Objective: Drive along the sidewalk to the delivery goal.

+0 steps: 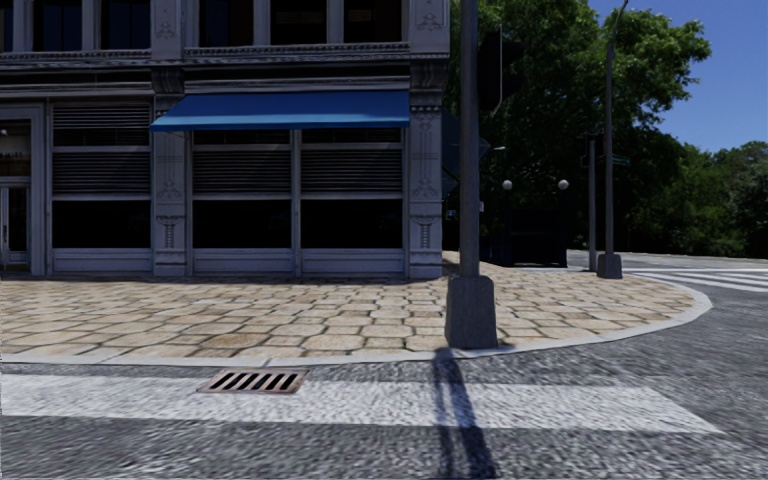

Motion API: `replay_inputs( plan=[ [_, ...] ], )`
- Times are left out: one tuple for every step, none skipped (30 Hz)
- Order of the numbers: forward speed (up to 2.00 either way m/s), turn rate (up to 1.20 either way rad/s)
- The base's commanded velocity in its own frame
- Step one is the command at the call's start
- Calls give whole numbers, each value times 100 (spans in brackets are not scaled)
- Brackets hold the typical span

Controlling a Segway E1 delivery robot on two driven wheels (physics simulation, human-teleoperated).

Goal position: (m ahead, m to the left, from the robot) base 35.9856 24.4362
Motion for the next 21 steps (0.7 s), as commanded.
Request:
replay_inputs(
  plan=[
    [200, 67],
    [198, 67],
    [195, 68],
    [195, 68],
    [188, 68],
    [178, 68],
    [167, 68],
    [158, 68],
    [155, 68],
    [154, 68],
    [153, 68],
    [153, 68],
    [153, 68],
    [152, 68],
    [150, 68],
    [141, 68],
    [138, 68],
    [136, 68],
    [136, 68],
    [136, 0],
    [136, 0]
  ],
)
